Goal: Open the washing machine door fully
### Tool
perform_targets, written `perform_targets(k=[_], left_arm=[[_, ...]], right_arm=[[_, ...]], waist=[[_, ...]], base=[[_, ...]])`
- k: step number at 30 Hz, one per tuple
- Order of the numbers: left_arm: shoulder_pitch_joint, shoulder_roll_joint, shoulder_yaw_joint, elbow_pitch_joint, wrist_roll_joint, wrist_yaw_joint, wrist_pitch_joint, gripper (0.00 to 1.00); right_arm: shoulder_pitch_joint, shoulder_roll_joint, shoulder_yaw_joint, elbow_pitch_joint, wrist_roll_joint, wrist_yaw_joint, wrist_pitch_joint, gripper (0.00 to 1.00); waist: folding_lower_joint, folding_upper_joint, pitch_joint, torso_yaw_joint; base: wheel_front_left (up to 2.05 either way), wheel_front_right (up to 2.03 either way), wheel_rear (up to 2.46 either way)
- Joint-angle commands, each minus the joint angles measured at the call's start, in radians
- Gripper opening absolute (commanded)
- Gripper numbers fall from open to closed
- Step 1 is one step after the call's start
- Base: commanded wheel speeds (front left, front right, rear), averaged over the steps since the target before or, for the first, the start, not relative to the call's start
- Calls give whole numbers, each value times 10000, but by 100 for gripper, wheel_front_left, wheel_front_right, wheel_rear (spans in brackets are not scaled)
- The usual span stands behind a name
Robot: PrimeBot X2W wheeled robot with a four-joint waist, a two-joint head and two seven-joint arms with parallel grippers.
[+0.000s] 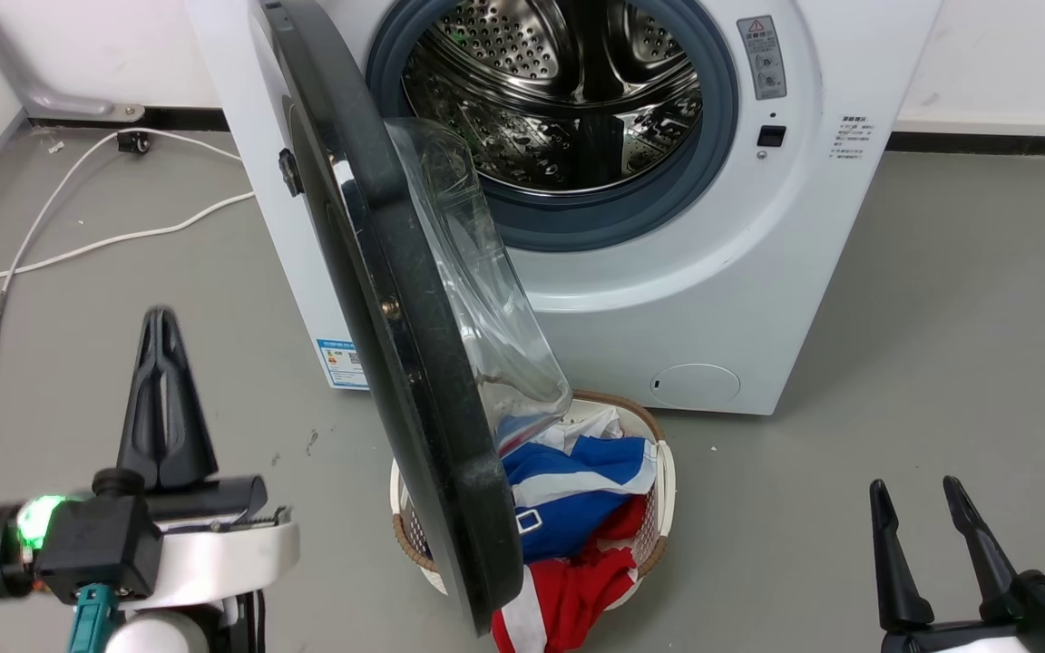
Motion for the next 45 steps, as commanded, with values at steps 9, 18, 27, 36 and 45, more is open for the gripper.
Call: perform_targets(k=[9,18,27,36,45], left_arm=[[-1062,293,-1116,-1826,573,-441,-19,0],[-1282,231,-3194,-2277,982,-1088,-14,0],[-863,96,-4951,-1593,919,-1669,48,0],[-284,228,-5908,-501,758,-1911,157,0],[179,210,-6280,527,592,-1848,97,0]], right_arm=[[101,36,63,6,28,1,-21,100],[153,38,92,78,151,1,-22,100],[111,37,81,110,146,1,-22,100],[70,37,131,179,83,1,-22,100],[39,36,145,218,-9,1,-22,100]], waist=[[0,0,-61,-68],[0,0,-105,-71],[0,0,-100,-3],[0,0,-42,-24],[0,0,60,8]], base=[[0,0,0],[0,0,0],[0,0,0],[0,0,0],[0,0,0]])
